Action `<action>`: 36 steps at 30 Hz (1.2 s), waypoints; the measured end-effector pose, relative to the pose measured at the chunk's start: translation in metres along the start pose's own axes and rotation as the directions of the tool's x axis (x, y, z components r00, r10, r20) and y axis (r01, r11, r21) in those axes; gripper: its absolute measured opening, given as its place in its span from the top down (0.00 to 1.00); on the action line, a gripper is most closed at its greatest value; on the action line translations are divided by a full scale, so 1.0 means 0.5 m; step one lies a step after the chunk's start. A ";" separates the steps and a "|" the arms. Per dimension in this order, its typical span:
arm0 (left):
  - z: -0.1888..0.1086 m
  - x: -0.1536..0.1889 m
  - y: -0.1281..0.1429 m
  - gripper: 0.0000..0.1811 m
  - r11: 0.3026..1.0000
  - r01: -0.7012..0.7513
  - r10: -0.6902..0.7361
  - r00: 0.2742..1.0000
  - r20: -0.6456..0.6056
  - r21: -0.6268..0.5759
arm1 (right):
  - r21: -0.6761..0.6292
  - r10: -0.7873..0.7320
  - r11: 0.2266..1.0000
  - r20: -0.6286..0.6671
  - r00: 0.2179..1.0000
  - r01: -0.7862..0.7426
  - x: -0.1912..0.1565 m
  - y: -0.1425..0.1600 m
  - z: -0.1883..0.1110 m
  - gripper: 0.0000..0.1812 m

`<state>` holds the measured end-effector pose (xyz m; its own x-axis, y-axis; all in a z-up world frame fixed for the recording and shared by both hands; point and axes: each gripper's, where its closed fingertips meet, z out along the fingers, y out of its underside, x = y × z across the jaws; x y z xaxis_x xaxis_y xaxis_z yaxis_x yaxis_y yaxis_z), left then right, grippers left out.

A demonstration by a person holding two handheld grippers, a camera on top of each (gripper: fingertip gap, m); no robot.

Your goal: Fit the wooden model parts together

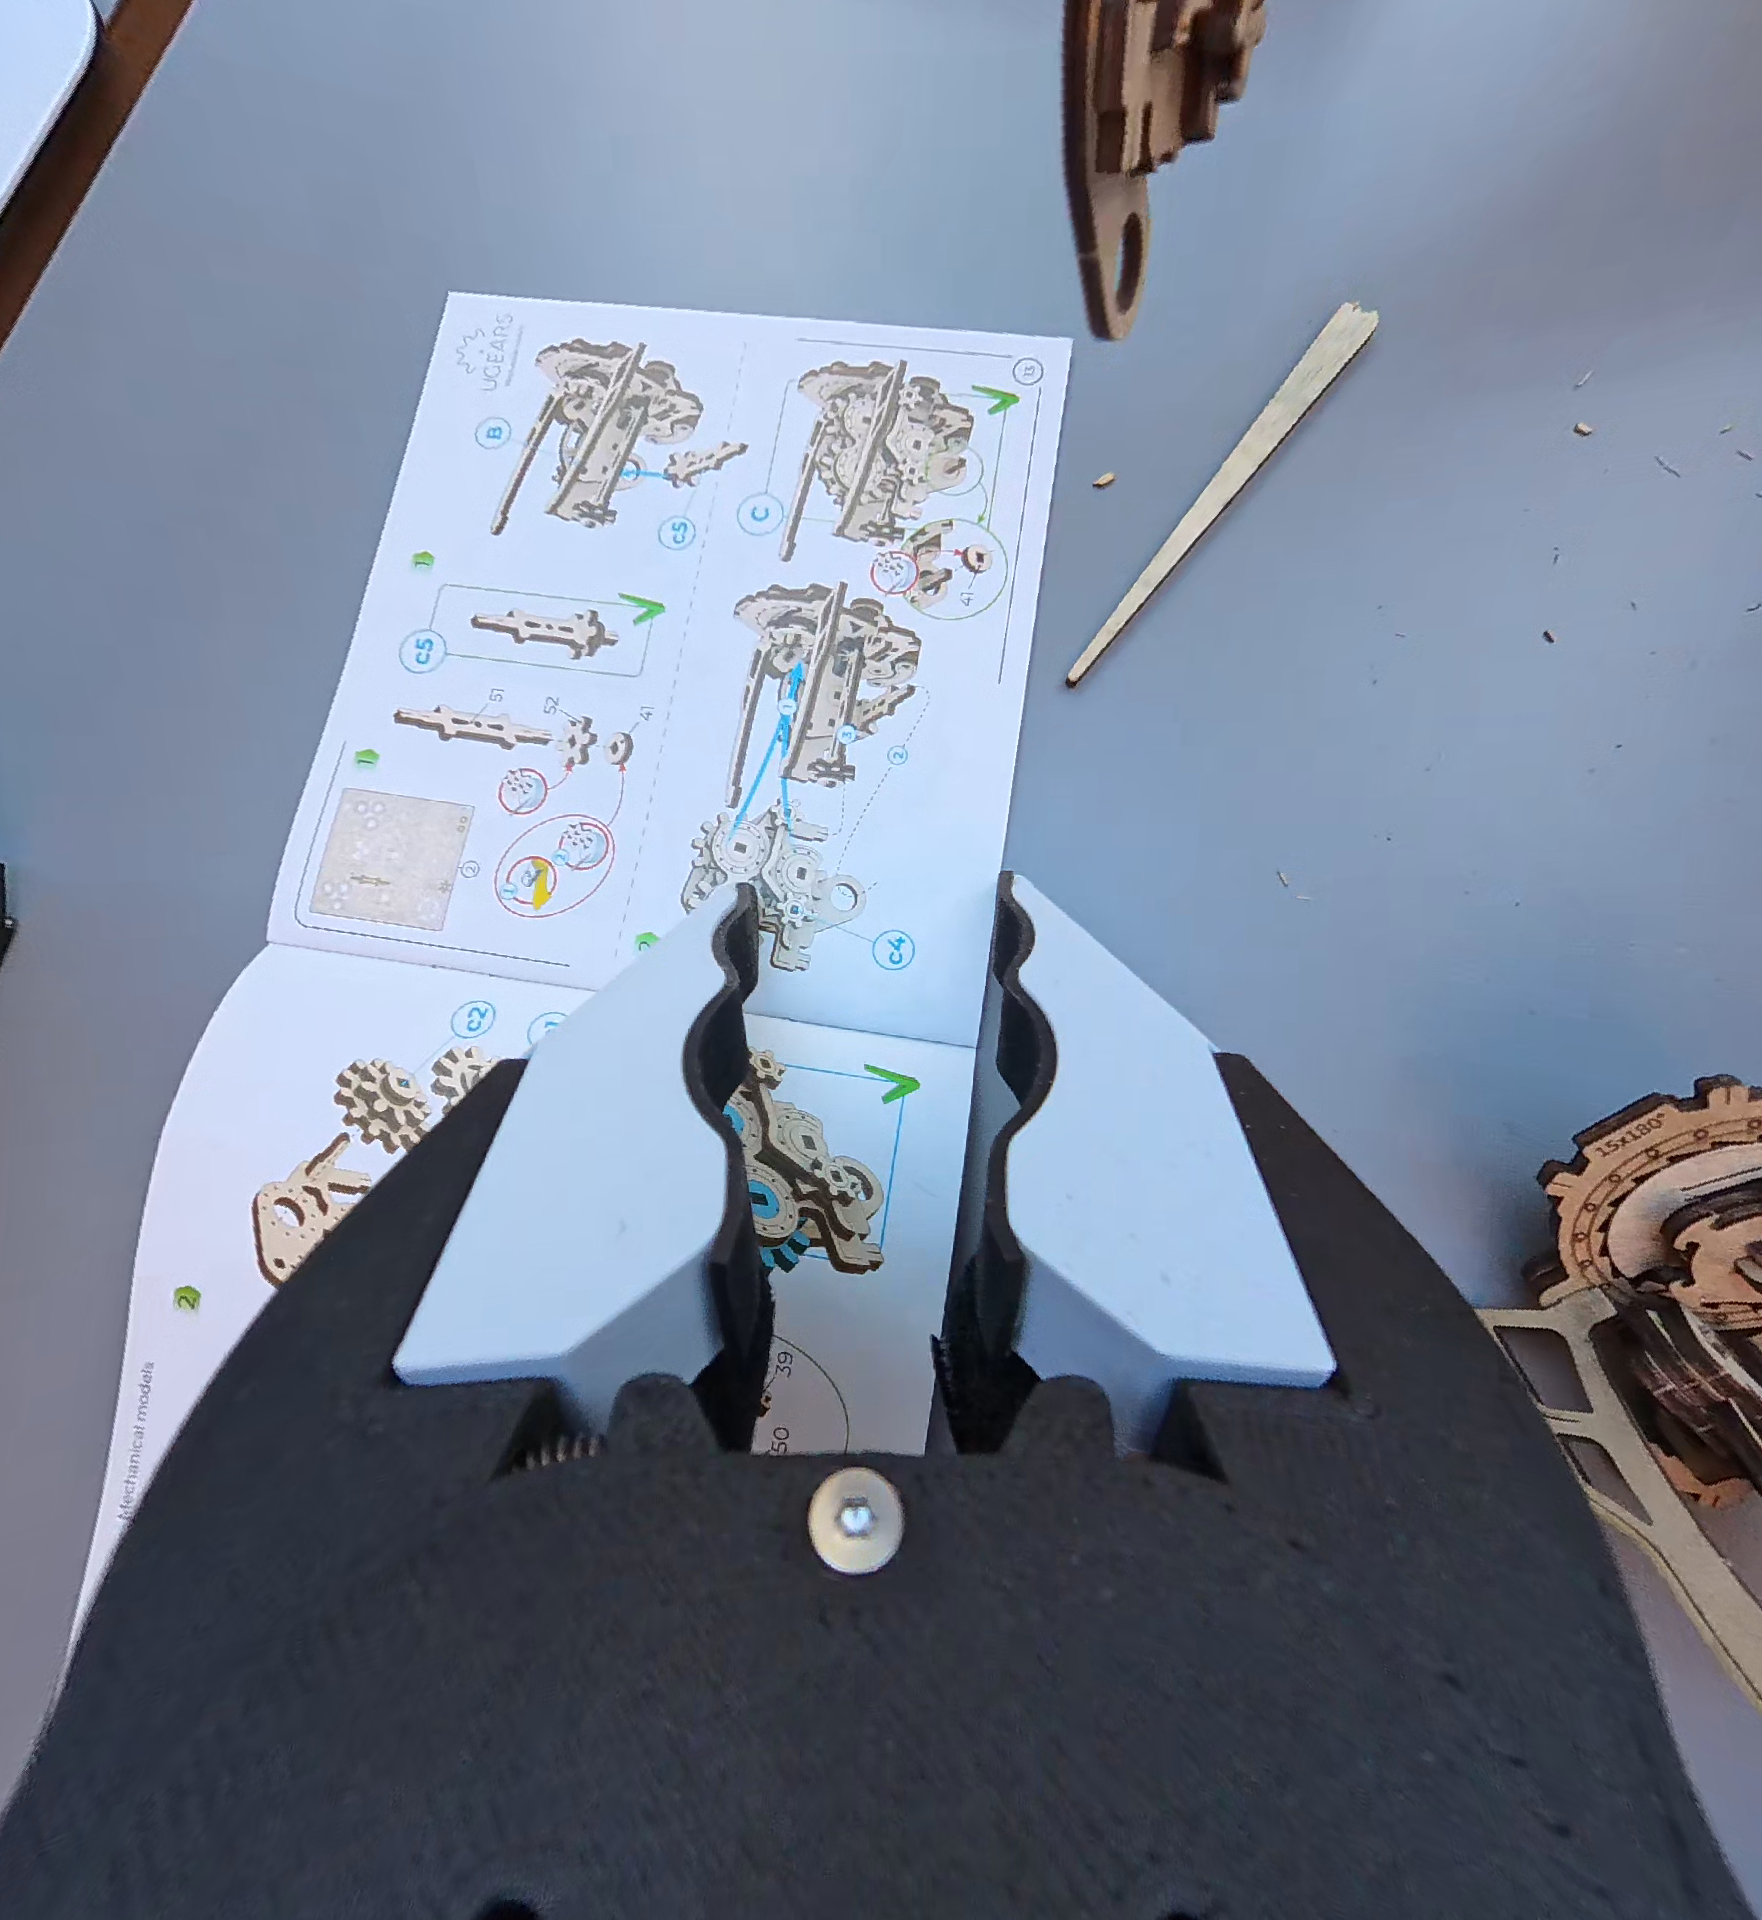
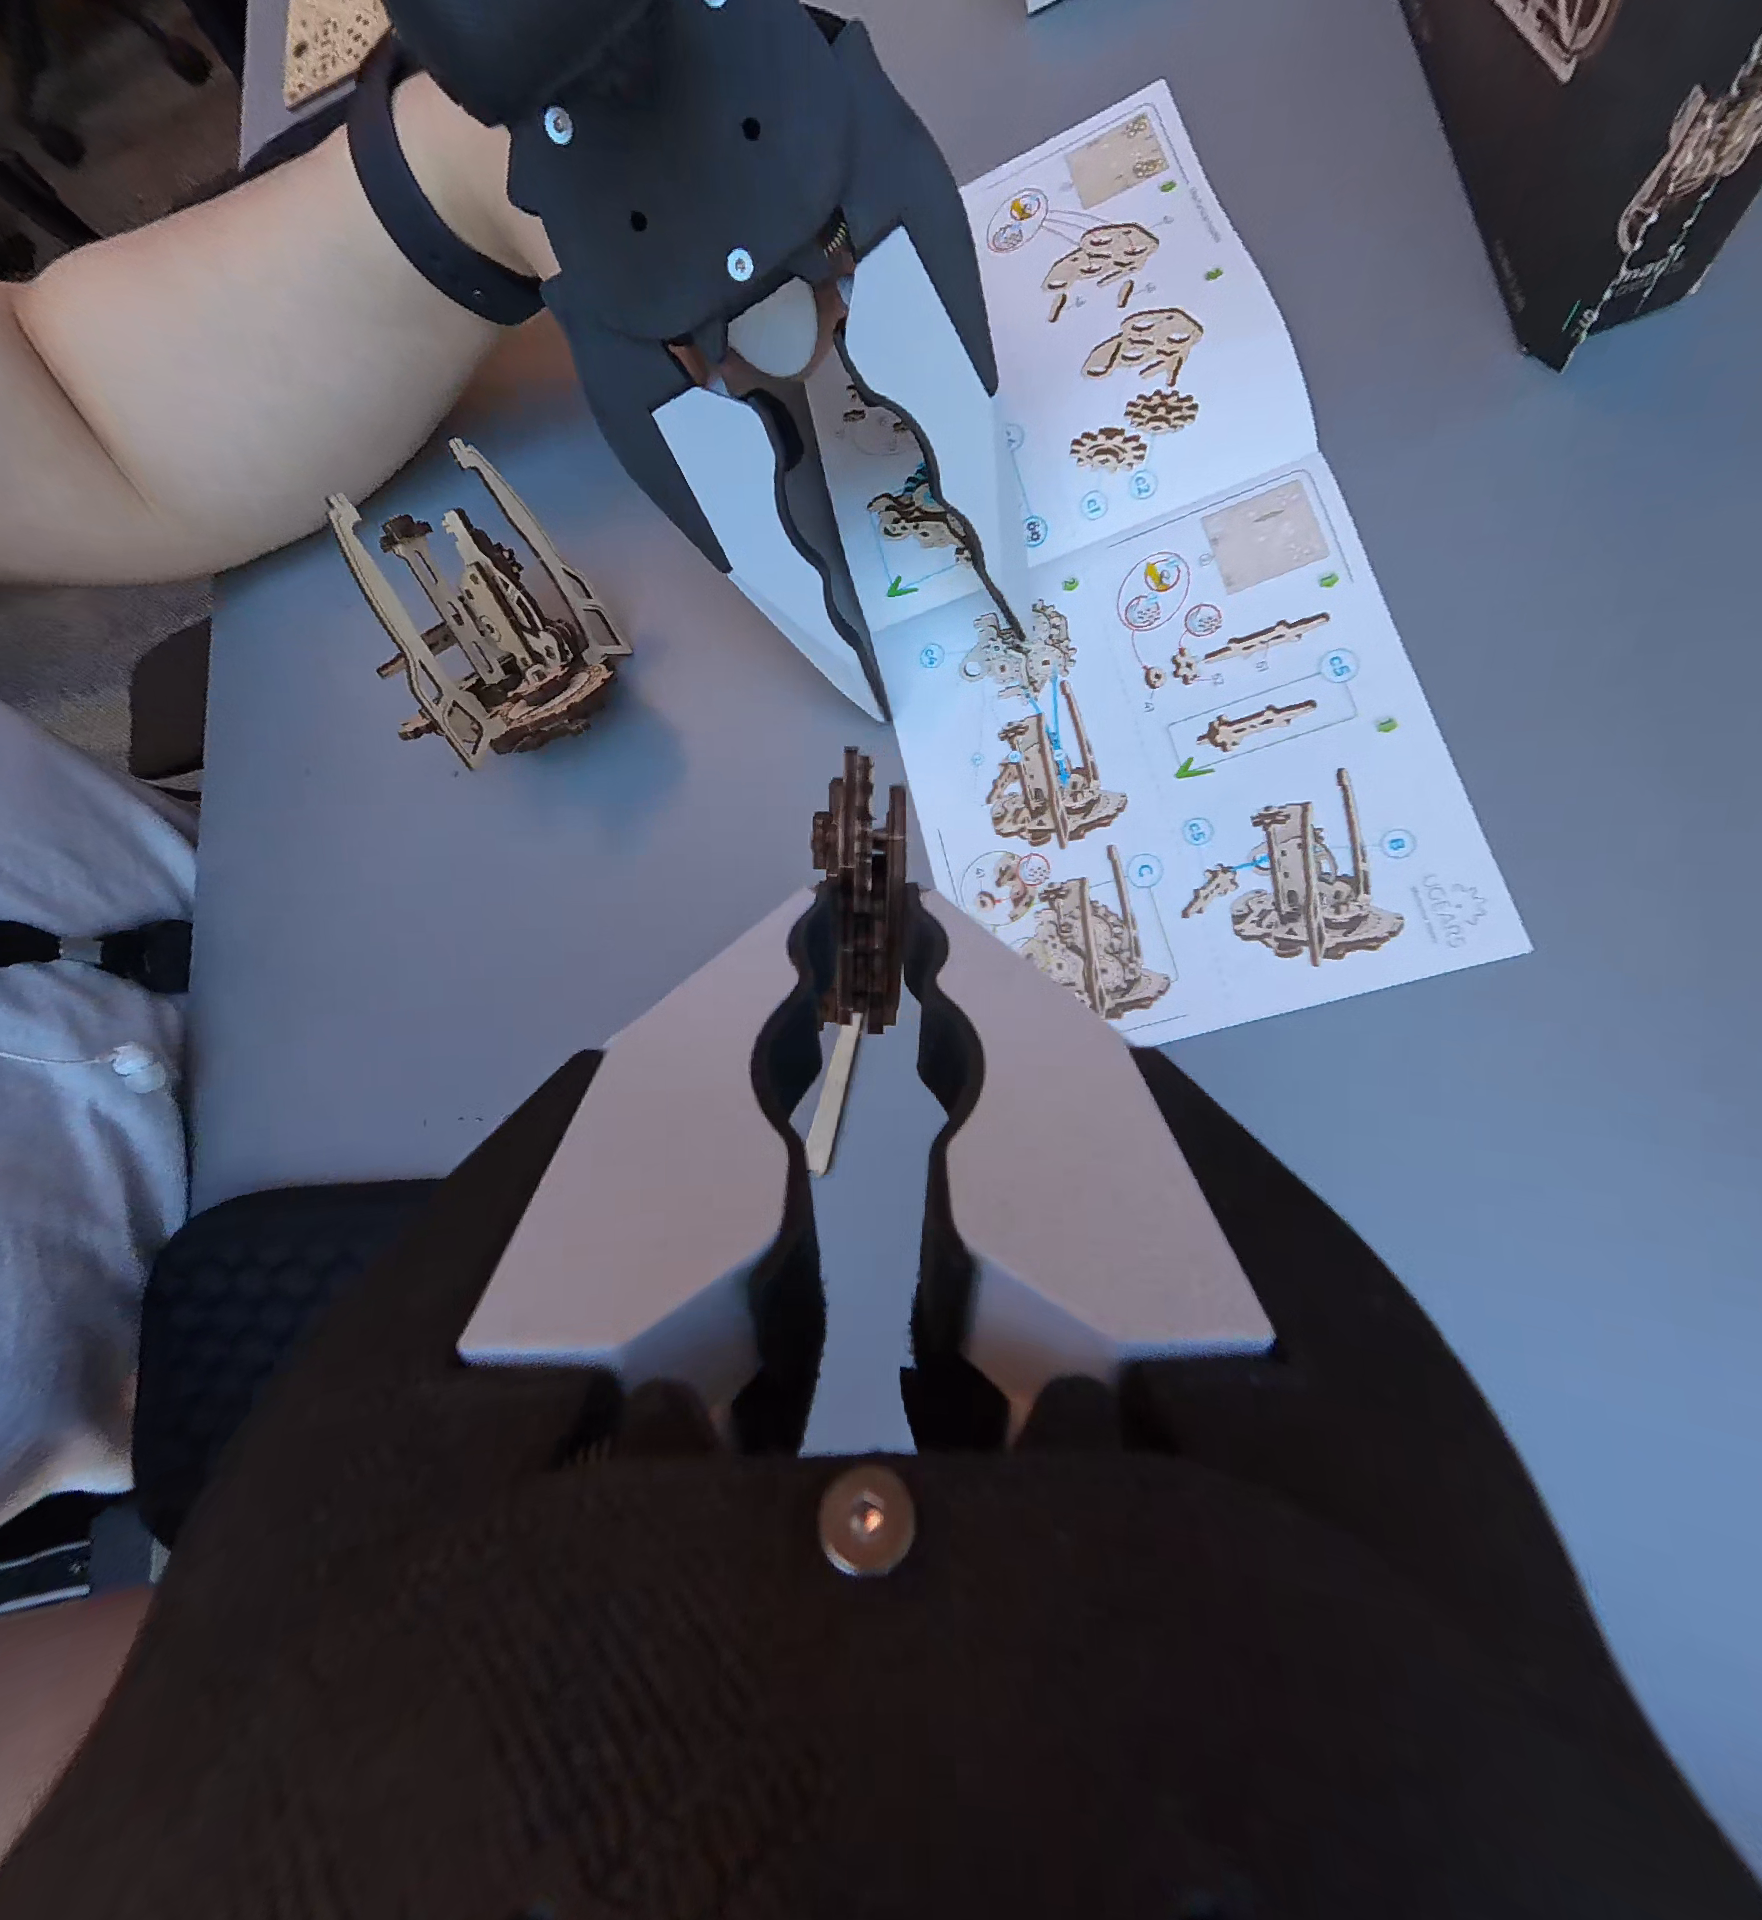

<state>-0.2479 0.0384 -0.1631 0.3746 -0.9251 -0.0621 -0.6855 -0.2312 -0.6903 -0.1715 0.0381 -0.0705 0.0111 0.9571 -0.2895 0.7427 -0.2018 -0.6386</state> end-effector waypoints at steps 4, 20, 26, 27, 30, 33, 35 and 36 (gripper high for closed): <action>0.000 0.000 0.000 0.76 1.000 -0.002 0.002 1.000 0.000 0.002 | 0.028 0.039 0.999 0.070 0.997 -0.041 -0.018 0.001 -0.005 0.94; -0.006 0.007 0.006 0.77 1.000 -0.028 0.028 0.999 -0.025 0.012 | 0.050 0.239 0.965 0.245 0.940 -0.258 -0.022 0.042 -0.058 0.94; -0.008 0.006 0.008 0.77 0.999 -0.032 0.032 0.999 -0.016 -0.008 | 0.048 0.257 0.959 0.268 0.928 -0.279 -0.018 0.048 -0.056 0.94; -0.010 0.006 0.009 0.77 0.999 -0.035 0.034 0.999 -0.013 -0.015 | 0.044 0.262 0.958 0.271 0.926 -0.284 -0.017 0.050 -0.054 0.94; -0.016 0.004 0.013 0.77 0.999 -0.035 0.035 0.999 -0.002 -0.034 | 0.038 0.275 0.954 0.280 0.920 -0.296 -0.011 0.055 -0.049 0.94; -0.025 0.008 0.015 0.78 0.999 -0.023 0.022 1.000 -0.020 -0.043 | 0.040 0.292 0.948 0.292 0.911 -0.316 -0.003 0.060 -0.047 0.94; -0.032 0.008 0.014 0.78 0.999 -0.016 0.015 1.000 -0.024 -0.038 | 0.035 0.301 0.945 0.294 0.907 -0.325 0.001 0.065 -0.046 0.94; -0.036 0.006 0.012 0.78 0.999 -0.015 0.014 1.000 -0.020 -0.034 | 0.036 0.303 0.944 0.295 0.906 -0.328 0.003 0.066 -0.045 0.94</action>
